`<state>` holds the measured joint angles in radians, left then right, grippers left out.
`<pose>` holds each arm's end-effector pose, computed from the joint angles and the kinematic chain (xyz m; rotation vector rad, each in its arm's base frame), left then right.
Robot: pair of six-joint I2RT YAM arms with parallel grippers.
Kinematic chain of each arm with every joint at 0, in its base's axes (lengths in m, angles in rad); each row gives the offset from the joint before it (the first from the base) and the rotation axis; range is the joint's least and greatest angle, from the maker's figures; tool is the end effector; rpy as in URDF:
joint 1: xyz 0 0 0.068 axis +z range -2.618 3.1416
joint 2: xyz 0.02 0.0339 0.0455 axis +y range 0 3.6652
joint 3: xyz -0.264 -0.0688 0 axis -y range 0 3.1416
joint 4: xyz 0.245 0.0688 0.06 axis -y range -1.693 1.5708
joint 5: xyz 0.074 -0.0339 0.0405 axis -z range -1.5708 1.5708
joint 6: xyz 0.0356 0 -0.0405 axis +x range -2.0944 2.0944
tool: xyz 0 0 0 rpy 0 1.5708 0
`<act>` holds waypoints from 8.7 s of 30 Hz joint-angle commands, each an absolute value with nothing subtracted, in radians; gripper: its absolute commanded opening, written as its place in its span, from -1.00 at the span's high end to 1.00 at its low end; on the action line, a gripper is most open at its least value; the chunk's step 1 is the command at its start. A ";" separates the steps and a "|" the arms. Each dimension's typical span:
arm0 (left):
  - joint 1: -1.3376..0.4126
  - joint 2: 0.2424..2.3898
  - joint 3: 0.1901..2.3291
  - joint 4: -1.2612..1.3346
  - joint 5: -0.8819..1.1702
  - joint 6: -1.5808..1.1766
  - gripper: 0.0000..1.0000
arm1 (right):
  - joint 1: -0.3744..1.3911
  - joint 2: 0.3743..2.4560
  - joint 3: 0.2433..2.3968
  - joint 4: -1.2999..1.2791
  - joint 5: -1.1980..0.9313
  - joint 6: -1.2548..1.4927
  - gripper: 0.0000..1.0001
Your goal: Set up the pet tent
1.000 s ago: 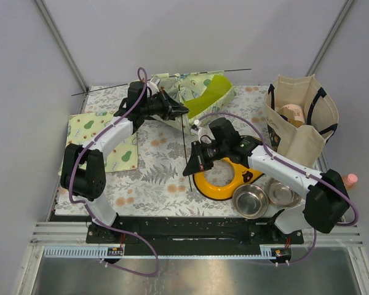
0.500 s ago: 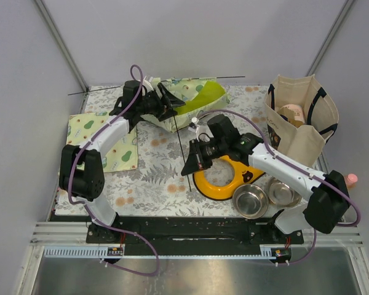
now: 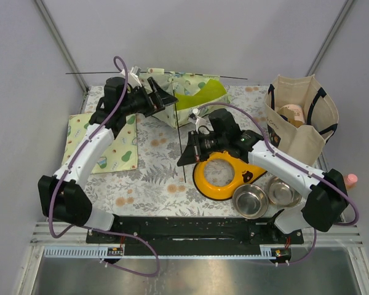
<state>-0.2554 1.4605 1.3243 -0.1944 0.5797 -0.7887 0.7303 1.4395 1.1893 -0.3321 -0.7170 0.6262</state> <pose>0.3240 -0.1048 0.3684 -0.1164 2.0457 -1.2317 0.2242 0.2322 0.3172 -0.6001 2.3375 1.4900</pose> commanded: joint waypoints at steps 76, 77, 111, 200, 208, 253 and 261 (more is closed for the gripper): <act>-0.417 1.327 0.930 0.154 0.336 -0.422 1.00 | 0.663 1.643 1.197 0.642 -0.565 1.009 1.00; -0.417 1.321 0.928 0.141 0.334 -0.416 1.00 | 0.663 1.650 1.195 0.659 -0.533 1.005 1.00; -0.417 1.253 0.894 0.093 0.268 -0.348 1.00 | 0.531 1.775 1.509 0.450 -0.290 0.858 1.00; -0.302 1.486 1.121 -0.080 0.313 -0.782 1.00 | 0.620 1.750 1.405 0.184 -0.341 0.735 1.00; -0.302 1.421 1.009 -0.005 0.302 -0.629 1.00 | 0.592 1.749 1.486 0.133 -0.230 0.666 1.00; -0.314 1.298 0.632 0.385 0.361 -0.291 1.00 | 0.476 1.753 1.582 0.317 0.048 0.756 1.00; -0.337 1.285 0.598 0.433 0.308 -0.268 1.00 | 0.451 1.735 1.592 0.293 0.074 0.764 1.00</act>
<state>-0.3458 1.3125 0.6640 0.5488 0.3515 -0.3054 0.6121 1.7931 1.4998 0.1017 -0.2729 0.8387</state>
